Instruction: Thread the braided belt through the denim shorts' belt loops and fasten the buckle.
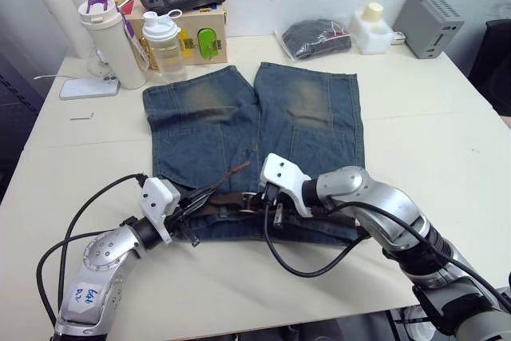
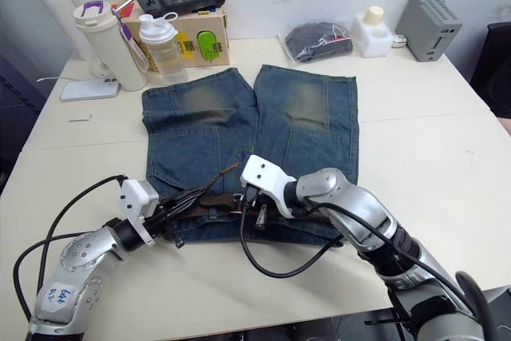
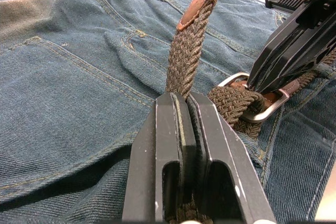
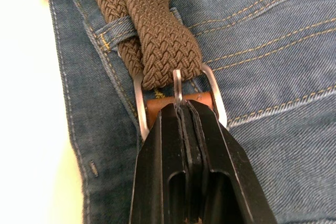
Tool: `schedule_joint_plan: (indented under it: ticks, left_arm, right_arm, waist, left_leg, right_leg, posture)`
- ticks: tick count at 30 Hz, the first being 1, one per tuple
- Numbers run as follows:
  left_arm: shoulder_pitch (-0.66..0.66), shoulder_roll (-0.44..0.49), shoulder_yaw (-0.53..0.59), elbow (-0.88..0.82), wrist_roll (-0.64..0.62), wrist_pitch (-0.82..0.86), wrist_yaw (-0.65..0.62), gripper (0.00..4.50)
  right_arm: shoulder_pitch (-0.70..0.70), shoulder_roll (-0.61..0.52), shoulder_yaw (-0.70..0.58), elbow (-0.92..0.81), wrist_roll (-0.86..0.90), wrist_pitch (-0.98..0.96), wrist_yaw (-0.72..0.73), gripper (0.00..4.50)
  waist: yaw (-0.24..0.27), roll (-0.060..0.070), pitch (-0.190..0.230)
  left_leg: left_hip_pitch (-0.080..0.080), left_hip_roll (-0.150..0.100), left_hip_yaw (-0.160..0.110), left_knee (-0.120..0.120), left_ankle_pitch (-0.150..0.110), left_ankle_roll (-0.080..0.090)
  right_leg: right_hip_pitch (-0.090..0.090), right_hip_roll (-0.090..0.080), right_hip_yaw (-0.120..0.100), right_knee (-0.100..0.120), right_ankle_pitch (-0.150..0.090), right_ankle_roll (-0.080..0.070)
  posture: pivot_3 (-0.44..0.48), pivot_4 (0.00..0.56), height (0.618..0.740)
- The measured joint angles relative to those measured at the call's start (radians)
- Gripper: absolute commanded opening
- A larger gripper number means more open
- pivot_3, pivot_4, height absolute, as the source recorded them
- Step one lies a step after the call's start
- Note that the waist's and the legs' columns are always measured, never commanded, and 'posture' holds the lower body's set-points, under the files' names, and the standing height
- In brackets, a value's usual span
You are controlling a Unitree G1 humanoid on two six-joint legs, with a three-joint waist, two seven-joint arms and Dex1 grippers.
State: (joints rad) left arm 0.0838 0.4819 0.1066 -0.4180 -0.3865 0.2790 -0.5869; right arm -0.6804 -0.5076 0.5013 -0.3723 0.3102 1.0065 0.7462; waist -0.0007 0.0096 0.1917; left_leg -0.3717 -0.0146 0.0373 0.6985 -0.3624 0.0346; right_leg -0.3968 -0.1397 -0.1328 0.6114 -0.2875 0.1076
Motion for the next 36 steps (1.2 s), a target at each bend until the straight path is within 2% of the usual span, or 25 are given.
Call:
schedule_joint_plan:
  ticks: [6, 13, 23, 30, 36]
  left_arm:
    - [-0.008, 0.002, 0.002, 0.004, 0.000, 0.000, -0.001, 0.00]
    - [-0.040, 0.002, 0.000, 0.041, 0.018, -0.036, -0.019, 0.00]
    - [-0.090, 0.003, -0.009, 0.066, 0.041, -0.065, -0.032, 0.00]
    - [0.007, 0.035, -0.006, 0.072, 0.078, -0.145, -0.070, 0.00]
    - [0.007, 0.035, -0.002, 0.082, 0.079, -0.163, -0.073, 0.00]
  right_arm:
    - [-0.031, 0.054, 0.020, 0.061, -0.039, -0.025, -0.005, 0.05]
    - [-0.100, 0.057, 0.081, 0.125, -0.067, -0.029, 0.053, 0.05]
    - [-0.139, 0.072, 0.093, 0.189, -0.084, -0.051, 0.115, 0.05]
    - [-0.140, 0.057, 0.035, 0.167, -0.055, 0.020, 0.115, 0.05]
    - [-0.132, 0.045, -0.004, 0.120, -0.025, 0.071, 0.114, 0.05]
  waist:
    - [-0.004, 0.000, 0.000]
    - [-0.003, 0.000, 0.000]
    - [-0.007, 0.000, -0.001]
    - [-0.001, 0.001, 0.000]
    - [-0.001, 0.001, 0.000]
  left_leg:
    - [0.000, 0.000, 0.000, 0.000, 0.000, 0.000]
    - [0.000, 0.000, 0.000, 0.000, 0.000, 0.000]
    - [0.001, 0.000, 0.001, -0.001, 0.000, 0.000]
    - [0.000, 0.000, 0.000, 0.000, 0.000, 0.000]
    - [0.000, 0.000, 0.000, -0.001, 0.000, 0.000]
  right_leg:
    - [0.000, 0.001, 0.000, 0.000, 0.000, 0.000]
    - [0.000, 0.001, 0.000, 0.001, 0.000, 0.000]
    - [0.000, 0.001, 0.000, 0.001, 0.000, 0.000]
    - [-0.001, -0.001, 0.000, 0.000, 0.000, 0.000]
    - [-0.001, -0.001, -0.001, 0.001, 0.000, 0.000]
  posture:
    - [0.000, 0.150, 0.690]
    - [0.000, 0.150, 0.690]
    - [0.000, 0.150, 0.690]
    - [0.000, 0.150, 0.690]
    - [0.000, 0.150, 0.690]
